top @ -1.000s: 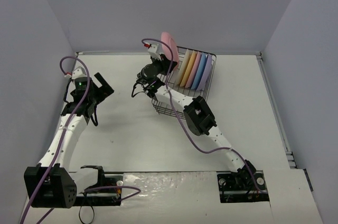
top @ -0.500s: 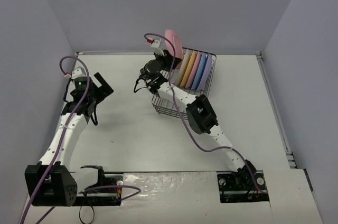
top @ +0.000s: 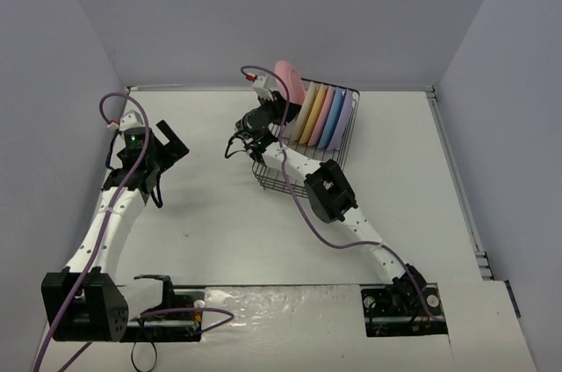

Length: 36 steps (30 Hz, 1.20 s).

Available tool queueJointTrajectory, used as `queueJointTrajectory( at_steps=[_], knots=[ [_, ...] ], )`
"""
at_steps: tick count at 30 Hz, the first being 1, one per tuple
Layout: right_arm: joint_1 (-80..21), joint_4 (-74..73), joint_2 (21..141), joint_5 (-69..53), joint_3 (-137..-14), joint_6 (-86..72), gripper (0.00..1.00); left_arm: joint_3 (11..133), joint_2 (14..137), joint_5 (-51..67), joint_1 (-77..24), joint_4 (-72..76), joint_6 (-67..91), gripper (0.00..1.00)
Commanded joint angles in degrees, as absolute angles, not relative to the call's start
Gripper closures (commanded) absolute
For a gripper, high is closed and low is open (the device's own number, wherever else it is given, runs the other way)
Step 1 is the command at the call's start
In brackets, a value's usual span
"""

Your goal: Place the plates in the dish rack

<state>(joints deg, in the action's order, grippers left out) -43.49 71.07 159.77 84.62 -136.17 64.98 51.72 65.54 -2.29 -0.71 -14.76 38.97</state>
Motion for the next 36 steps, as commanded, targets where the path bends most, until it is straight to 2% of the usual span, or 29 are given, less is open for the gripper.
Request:
queueJointTrajectory(
  at_steps=[1, 11, 14, 21, 30, 33, 36],
  knots=[
    [-44.90, 81.43, 157.48, 104.97, -139.44, 65.74, 1.00, 52.85, 65.48, -1.47, -0.35, -11.43, 38.08, 0.03],
    [-47.62, 86.27, 157.68, 105.04, -138.88, 65.08, 1.00, 52.91, 65.30, -0.36, -0.34, -11.59, 38.15, 0.03],
    [-48.28, 87.85, 156.92, 105.06, -137.74, 65.24, 0.93, 52.91, 65.01, -0.26, -0.29, -11.75, 38.17, 0.03],
    [-48.48, 91.07, 154.19, 105.03, -133.89, 65.63, 0.63, 52.87, 64.65, -0.40, -0.35, -11.92, 38.06, 0.03],
    [-49.11, 93.48, 152.60, 105.06, -132.89, 67.36, 0.55, 52.88, 65.28, -0.04, -0.35, -11.55, 38.06, 0.03],
    [-49.72, 94.48, 152.09, 105.03, -132.80, 68.28, 0.48, 52.91, 65.39, 0.00, -0.35, -11.51, 38.06, 0.03],
    [-50.75, 94.98, 150.68, 104.96, -132.59, 69.01, 0.35, 52.85, 65.54, 0.00, -0.35, -11.19, 37.97, 0.03]
  ],
)
